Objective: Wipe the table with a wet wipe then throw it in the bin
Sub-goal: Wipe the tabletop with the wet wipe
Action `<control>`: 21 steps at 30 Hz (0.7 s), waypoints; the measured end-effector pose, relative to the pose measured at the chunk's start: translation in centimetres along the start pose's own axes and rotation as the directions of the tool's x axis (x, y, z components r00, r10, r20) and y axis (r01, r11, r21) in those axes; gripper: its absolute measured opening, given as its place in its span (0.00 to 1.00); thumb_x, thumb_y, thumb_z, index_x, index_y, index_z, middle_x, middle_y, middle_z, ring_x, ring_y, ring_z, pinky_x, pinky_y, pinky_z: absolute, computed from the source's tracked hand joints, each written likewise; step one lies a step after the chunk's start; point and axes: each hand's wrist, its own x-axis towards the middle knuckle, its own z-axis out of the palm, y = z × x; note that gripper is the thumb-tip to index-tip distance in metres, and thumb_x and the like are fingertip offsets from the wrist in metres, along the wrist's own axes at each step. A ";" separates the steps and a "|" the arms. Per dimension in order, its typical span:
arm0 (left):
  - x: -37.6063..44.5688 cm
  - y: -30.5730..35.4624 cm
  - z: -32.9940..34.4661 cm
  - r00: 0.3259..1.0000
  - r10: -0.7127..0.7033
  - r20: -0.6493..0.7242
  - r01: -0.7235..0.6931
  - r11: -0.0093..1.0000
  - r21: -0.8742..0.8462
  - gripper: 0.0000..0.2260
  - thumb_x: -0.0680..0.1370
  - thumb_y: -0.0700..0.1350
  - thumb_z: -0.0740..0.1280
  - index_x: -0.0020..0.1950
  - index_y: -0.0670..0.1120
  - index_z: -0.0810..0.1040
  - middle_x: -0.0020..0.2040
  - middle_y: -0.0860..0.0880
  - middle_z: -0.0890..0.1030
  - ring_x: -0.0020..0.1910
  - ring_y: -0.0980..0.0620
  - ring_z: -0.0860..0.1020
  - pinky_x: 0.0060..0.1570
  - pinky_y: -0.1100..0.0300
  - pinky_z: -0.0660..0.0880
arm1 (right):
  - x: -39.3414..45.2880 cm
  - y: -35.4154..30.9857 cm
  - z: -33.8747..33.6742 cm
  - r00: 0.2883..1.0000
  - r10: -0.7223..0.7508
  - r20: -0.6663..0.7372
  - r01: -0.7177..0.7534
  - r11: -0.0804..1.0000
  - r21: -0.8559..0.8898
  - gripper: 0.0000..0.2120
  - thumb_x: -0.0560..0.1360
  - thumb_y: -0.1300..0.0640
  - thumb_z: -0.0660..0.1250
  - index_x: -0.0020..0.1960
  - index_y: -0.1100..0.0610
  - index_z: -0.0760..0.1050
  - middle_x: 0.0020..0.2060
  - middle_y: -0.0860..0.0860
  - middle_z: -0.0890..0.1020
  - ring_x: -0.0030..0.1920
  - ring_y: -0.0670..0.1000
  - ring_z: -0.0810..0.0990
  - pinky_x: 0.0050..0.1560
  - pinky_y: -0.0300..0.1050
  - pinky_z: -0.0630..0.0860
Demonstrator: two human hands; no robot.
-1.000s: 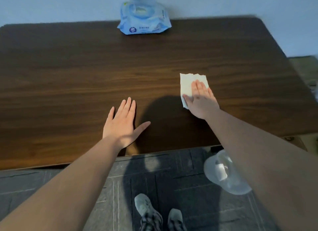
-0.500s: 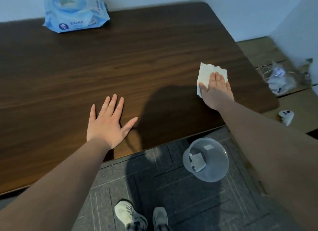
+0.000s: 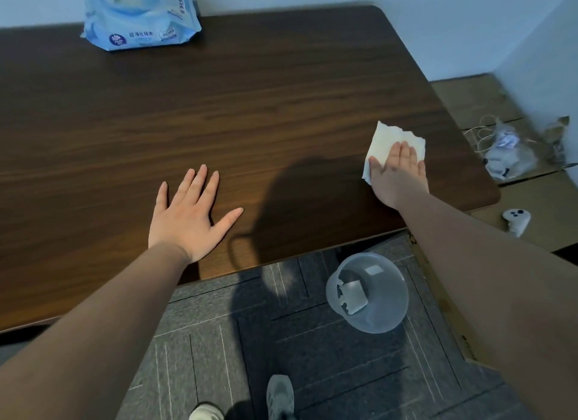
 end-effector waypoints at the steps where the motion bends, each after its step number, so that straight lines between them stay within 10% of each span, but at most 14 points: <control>1: 0.0 0.0 -0.1 1.000 0.001 0.004 -0.001 1.000 0.000 0.37 0.73 0.72 0.38 0.78 0.54 0.44 0.79 0.53 0.44 0.77 0.54 0.41 0.74 0.46 0.40 | -0.4 -0.5 0.0 1.000 -0.014 0.001 0.014 1.000 -0.004 0.34 0.80 0.39 0.41 0.77 0.60 0.39 0.78 0.55 0.44 0.77 0.54 0.42 0.75 0.53 0.42; 12: -1.6 -2.9 -1.8 0.991 0.041 0.128 -0.023 0.990 -0.143 0.37 0.76 0.70 0.47 0.78 0.52 0.43 0.79 0.53 0.42 0.76 0.55 0.40 0.74 0.50 0.39 | -6.8 -15.1 3.2 0.955 -0.295 -0.037 0.290 0.951 -0.103 0.35 0.79 0.37 0.43 0.77 0.58 0.39 0.78 0.54 0.44 0.77 0.55 0.44 0.74 0.52 0.40; 21: -10.6 -19.7 -3.2 0.961 -0.266 0.076 0.274 0.956 -0.110 0.38 0.75 0.70 0.43 0.78 0.50 0.43 0.79 0.52 0.43 0.77 0.53 0.41 0.74 0.48 0.41 | -16.0 -33.3 6.9 0.800 -0.600 -0.012 0.592 0.793 -0.145 0.35 0.79 0.37 0.44 0.77 0.57 0.41 0.78 0.53 0.46 0.77 0.55 0.46 0.74 0.51 0.42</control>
